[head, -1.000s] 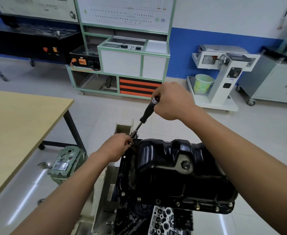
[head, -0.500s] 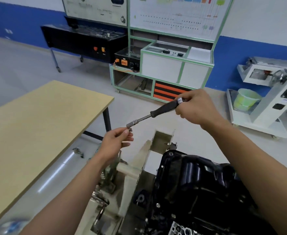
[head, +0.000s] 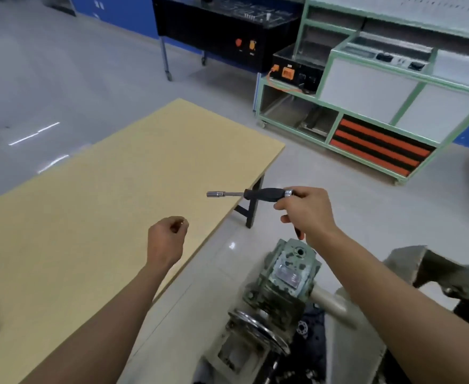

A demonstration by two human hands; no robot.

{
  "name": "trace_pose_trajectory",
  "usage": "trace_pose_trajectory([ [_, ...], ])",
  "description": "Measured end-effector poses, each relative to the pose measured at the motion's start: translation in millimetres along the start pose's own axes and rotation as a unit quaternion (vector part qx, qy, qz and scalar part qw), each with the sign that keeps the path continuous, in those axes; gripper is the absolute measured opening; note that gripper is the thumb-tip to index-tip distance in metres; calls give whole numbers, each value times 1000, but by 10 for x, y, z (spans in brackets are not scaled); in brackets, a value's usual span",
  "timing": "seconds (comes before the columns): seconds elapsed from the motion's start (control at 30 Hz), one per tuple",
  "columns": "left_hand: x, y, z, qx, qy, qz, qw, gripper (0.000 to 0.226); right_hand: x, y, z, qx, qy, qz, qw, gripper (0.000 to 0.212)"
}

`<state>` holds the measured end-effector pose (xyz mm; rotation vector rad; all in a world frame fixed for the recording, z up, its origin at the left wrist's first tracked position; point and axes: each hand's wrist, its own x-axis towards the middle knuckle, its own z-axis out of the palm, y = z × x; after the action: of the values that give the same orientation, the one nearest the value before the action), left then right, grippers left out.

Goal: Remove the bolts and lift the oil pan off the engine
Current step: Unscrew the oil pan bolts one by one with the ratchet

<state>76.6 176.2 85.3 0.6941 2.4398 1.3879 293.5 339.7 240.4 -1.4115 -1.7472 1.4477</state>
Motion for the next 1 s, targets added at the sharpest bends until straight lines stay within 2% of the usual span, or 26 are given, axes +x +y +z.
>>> trace_pose_trajectory([
  [0.3,620,-1265,-218,82,-42,-66,994,12,244,308,1288,-52,-51,48,996,22],
  [0.4,606,-1405,-185,98,-64,-65,991,11,220,374,1432,-73,-61,47,994,32],
  [0.5,635,-1412,-176,100,-70,-71,990,16,237,357,1440,-79,-65,41,994,32],
  [0.63,635,-1246,-314,100,-96,-108,984,41,197,243,1301,-95,-67,27,993,23],
  [0.73,567,-723,-433,79,-66,-106,989,46,78,67,988,-121,-82,2,989,22],
  [0.8,508,-20,-383,-1,-55,-47,997,40,-31,-144,619,-158,-95,-24,983,25],
  [0.83,452,416,-321,-41,-79,6,996,38,-95,-266,392,-182,-99,-41,977,26],
  [0.9,223,1345,-152,-93,-201,133,966,40,-262,-510,-158,-231,-97,-72,965,25],
  [1.0,-355,2502,145,-96,-427,263,860,42,-604,-781,-1111,-287,-67,-102,950,23],
])
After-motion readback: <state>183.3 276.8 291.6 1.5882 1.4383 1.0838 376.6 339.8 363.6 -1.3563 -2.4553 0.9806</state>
